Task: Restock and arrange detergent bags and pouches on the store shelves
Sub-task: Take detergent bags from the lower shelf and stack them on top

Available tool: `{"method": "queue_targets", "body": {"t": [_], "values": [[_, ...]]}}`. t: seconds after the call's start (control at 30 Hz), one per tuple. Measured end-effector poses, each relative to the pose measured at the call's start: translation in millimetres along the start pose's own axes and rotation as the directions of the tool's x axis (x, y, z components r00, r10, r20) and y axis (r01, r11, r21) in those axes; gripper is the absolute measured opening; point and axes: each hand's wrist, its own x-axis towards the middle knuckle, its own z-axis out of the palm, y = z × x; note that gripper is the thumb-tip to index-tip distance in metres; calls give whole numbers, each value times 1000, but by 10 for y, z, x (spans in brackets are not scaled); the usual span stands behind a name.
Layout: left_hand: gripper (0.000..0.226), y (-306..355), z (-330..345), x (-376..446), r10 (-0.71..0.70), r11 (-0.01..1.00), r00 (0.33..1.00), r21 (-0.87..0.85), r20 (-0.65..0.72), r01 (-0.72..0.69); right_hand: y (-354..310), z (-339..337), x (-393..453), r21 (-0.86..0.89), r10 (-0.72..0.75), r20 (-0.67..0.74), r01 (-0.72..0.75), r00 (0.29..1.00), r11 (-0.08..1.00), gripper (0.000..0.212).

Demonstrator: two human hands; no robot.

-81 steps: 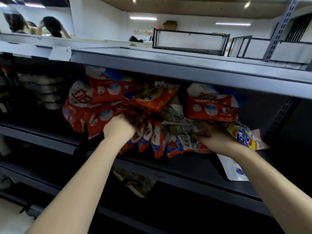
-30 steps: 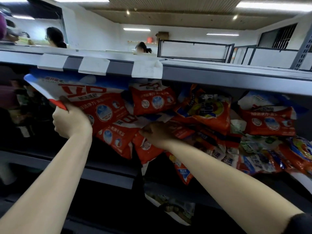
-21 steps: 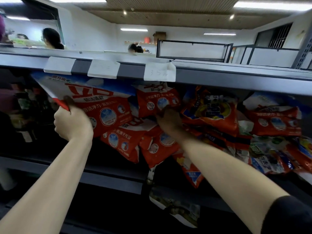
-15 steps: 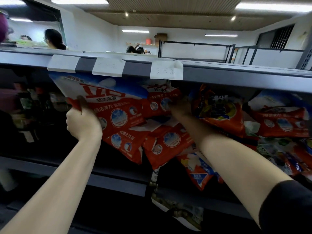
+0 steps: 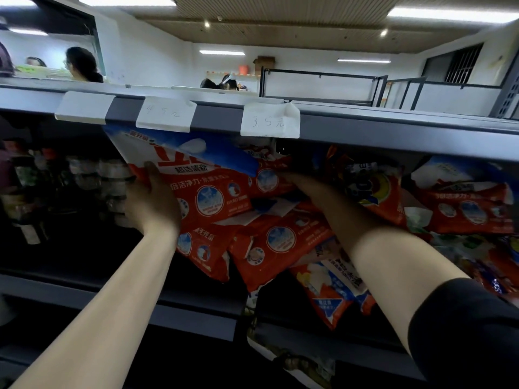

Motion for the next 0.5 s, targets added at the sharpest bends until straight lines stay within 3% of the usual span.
{"method": "queue_targets", "body": {"t": [0.1,0.23,0.33,0.5], "values": [[32,-11,-42,9,24,999,1000,38,-11,-24,-24,102,2,-28,0,-15,0,1000,1000,86],[38,-40,-64,26,31,997,1000,70,-2,-31,-132,242,-48,-108,-111,-263,85,958,990,76],[37,-36,-72,35,23,994,1000,104,-4,-23,-180,231,-110,-62,-176,-332,164,927,984,63],[44,-53,-91,42,-47,996,998,74,-46,51,-149,185,-366,39,-86,-523,125,848,991,34]]}}
